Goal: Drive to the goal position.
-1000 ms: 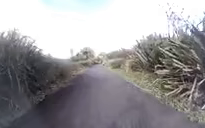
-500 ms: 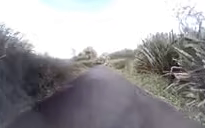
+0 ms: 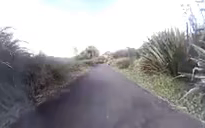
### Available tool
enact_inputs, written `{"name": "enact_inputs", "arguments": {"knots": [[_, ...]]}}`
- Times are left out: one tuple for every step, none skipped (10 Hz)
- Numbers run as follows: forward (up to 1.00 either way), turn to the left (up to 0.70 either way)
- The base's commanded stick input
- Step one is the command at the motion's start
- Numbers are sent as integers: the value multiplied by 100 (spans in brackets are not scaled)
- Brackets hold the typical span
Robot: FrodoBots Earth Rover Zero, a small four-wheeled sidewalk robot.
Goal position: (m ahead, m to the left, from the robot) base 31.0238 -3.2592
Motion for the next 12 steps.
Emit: {"name": "enact_inputs", "arguments": {"knots": [[85,-16],[85,-34],[85,-34],[85,-12],[85,-2],[85,0],[85,0],[85,0],[85,0],[85,0],[85,0],[85,-2]]}}
